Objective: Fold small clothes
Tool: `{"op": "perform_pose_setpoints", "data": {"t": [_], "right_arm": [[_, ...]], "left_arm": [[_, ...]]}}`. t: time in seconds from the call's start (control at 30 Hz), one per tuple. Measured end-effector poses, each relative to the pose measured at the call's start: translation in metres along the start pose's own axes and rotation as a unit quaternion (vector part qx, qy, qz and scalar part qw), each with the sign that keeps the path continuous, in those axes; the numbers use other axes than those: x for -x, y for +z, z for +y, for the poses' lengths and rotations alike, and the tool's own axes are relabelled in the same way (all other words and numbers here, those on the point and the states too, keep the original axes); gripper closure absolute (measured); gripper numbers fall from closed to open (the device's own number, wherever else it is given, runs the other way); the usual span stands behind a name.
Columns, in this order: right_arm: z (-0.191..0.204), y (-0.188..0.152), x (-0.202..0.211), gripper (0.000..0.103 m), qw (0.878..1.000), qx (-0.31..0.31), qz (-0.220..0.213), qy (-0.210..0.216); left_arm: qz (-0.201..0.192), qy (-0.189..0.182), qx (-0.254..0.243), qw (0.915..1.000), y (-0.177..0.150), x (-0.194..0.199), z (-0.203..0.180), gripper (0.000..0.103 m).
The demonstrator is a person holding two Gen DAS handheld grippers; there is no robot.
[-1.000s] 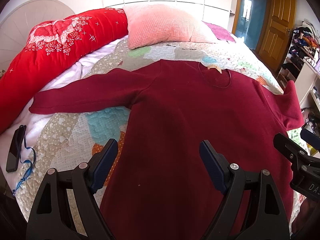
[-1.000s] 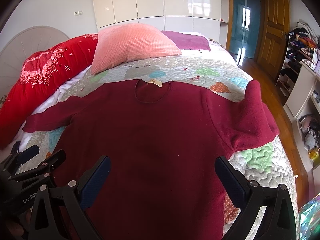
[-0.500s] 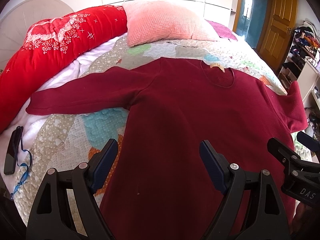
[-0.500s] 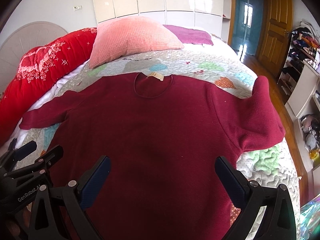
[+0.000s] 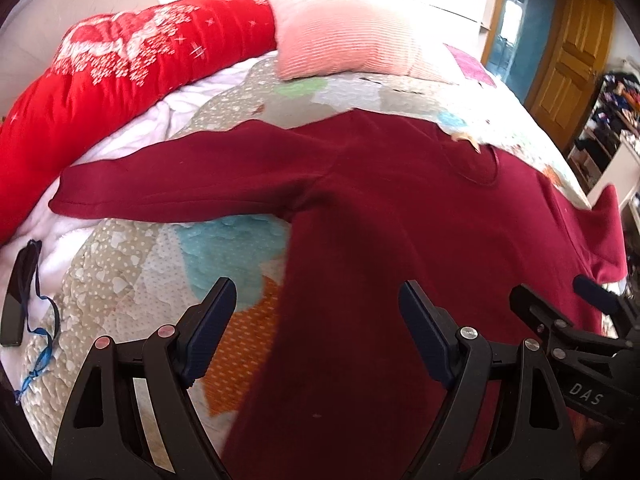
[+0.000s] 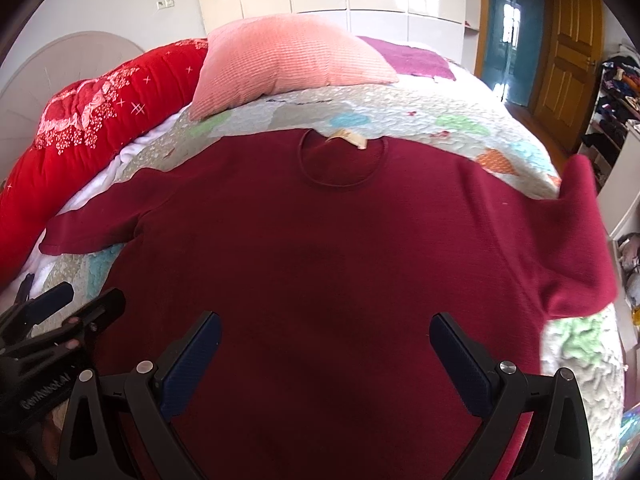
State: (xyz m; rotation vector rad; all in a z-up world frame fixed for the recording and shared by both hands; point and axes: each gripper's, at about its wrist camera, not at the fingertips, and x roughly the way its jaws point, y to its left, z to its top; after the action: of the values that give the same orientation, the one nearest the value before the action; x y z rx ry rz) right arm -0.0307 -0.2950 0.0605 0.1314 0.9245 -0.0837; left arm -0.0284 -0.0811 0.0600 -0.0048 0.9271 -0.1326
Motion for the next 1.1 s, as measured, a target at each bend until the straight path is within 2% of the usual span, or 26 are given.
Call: {"op": "perform_pose_setpoints", "data": {"t": [0.1,0.2,0.3,0.4,0.5,0.57,0.63,0.7,0.83,0.9,0.93,0.97,1.0,1.03,1.1], "right_arm": [[0.01,0.003,-0.007,0.0,1.0,0.004,0.004,0.01],[0.021,0.006,-0.011,0.0,1.0,0.012,0.006,0.023],[0.034,0.009,-0.015,0.0,0.999,0.023,0.009,0.035],[0.045,0.011,-0.018,0.0,0.998,0.033,0.011,0.043],[0.051,0.012,-0.022,0.0,0.998,0.038,0.016,0.05],[0.053,0.012,-0.025,0.0,0.998,0.039,0.021,0.055],[0.055,0.012,-0.029,0.0,0.997,0.039,0.029,0.059],[0.056,0.013,-0.032,0.0,0.997,0.038,0.035,0.062],[0.058,0.012,-0.036,0.0,0.996,0.04,0.043,0.063],[0.058,0.011,-0.036,0.0,0.996,0.041,0.045,0.062],[0.058,0.01,-0.036,0.0,0.996,0.04,0.045,0.062],[0.057,0.01,-0.035,0.0,0.996,0.038,0.045,0.063],[0.055,0.01,-0.035,0.0,0.996,0.036,0.045,0.062],[0.054,0.01,-0.034,0.0,0.996,0.034,0.045,0.062],[0.051,0.009,-0.033,0.0,0.997,0.03,0.045,0.062]], "left_arm": [[0.007,-0.018,0.043,0.9989,0.009,-0.001,0.031,0.019],[0.0,0.011,0.089,0.9959,0.021,-0.002,0.076,0.019],[-0.007,0.038,0.149,0.988,0.032,-0.007,0.132,0.019],[-0.008,0.069,0.23,0.9707,0.04,-0.016,0.195,0.019],[-0.02,0.099,0.305,0.9471,0.041,-0.024,0.253,0.019],[-0.025,0.099,0.356,0.9288,0.04,-0.031,0.287,0.02],[-0.017,0.081,0.399,0.9134,0.04,-0.041,0.313,0.02],[-0.019,0.069,0.414,0.9074,0.046,-0.054,0.323,0.02],[-0.016,0.068,0.405,0.9117,0.057,-0.079,0.324,0.021],[-0.028,0.082,0.397,0.9138,0.06,-0.086,0.324,0.027],[-0.034,0.089,0.393,0.9145,0.059,-0.085,0.328,0.038],[-0.035,0.095,0.391,0.9149,0.06,-0.085,0.328,0.06],[-0.033,0.098,0.39,0.9151,0.06,-0.084,0.331,0.075],[-0.036,0.084,0.392,0.9156,0.059,-0.08,0.333,0.094],[-0.05,0.054,0.397,0.9148,0.058,-0.067,0.332,0.095]]}}
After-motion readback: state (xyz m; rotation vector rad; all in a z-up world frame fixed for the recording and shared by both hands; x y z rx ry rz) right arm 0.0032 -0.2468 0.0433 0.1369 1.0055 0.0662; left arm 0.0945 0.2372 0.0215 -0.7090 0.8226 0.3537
